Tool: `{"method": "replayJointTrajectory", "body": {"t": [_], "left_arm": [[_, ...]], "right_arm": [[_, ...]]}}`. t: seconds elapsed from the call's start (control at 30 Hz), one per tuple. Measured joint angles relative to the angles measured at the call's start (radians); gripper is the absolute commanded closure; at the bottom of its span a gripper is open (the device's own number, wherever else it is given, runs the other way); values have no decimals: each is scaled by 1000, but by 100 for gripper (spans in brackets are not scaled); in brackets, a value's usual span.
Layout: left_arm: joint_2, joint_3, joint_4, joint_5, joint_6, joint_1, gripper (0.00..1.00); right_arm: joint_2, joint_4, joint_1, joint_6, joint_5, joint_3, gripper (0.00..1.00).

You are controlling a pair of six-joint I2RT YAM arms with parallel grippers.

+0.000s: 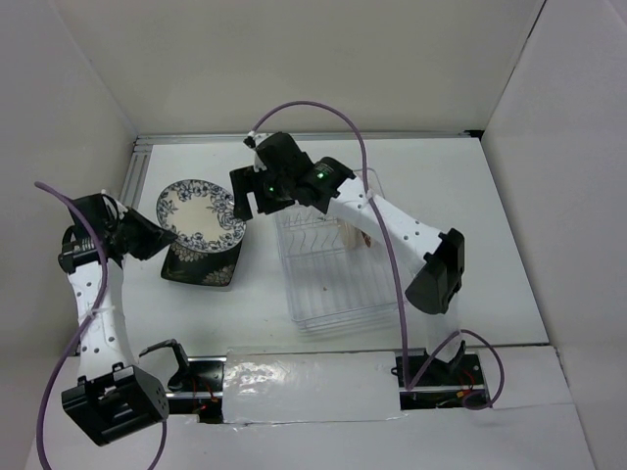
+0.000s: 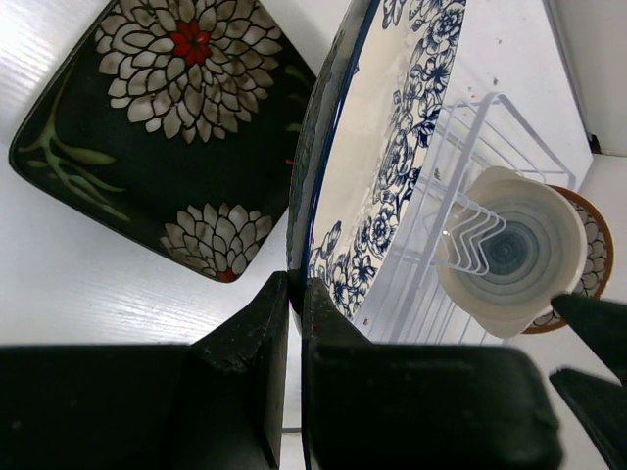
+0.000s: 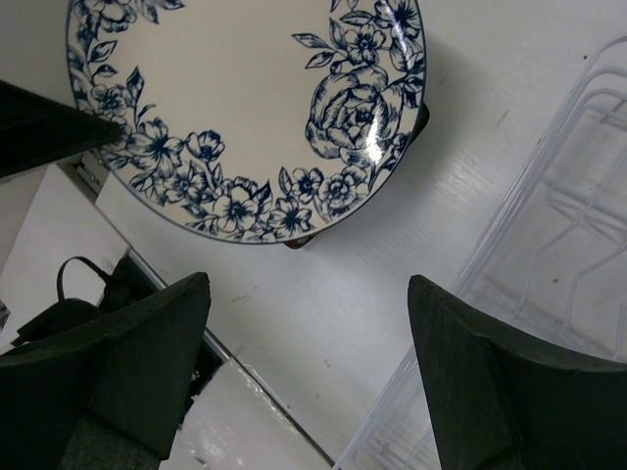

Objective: Load the plates into the dish rack

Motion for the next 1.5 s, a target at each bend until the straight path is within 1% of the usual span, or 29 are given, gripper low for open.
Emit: {"method": "replayJointTrajectory", "body": {"t": [0.13, 0.17, 0.27, 0.4, 0.57, 0.77, 0.97, 1.2, 1.4, 1.5], "left_arm": [[-8, 9, 0, 27, 0, 0, 100], [-8, 11, -1, 31, -1, 0, 100], [-8, 29, -7, 46, 0, 0, 100], [-8, 77, -21, 68, -1, 0, 100], [-9, 138, -24, 92, -3, 0, 100], [-19, 156, -30, 116, -4, 0, 100], [-29, 166, -41, 135, -10, 0, 100], [-38, 182, -48, 165, -29, 0, 100], [-42, 185, -50, 177, -30, 0, 100], [-42, 198, -64, 174, -29, 0, 100]], "right_arm": [[50, 7, -33, -12, -41, 47, 8], [62, 8, -42, -16, -56, 54, 5], [81, 10, -65, -27, -101, 58, 0], [87, 14, -97, -37, -146, 58, 0], [99, 23, -138, -40, -247, 63, 0], [130, 62, -160, -33, -360, 63, 0], [153, 88, -166, -5, -401, 79, 0], [171, 159, -188, 46, -451, 80, 0], [211, 246, -197, 101, -547, 85, 1], [212, 286, -197, 125, -580, 83, 4]]}}
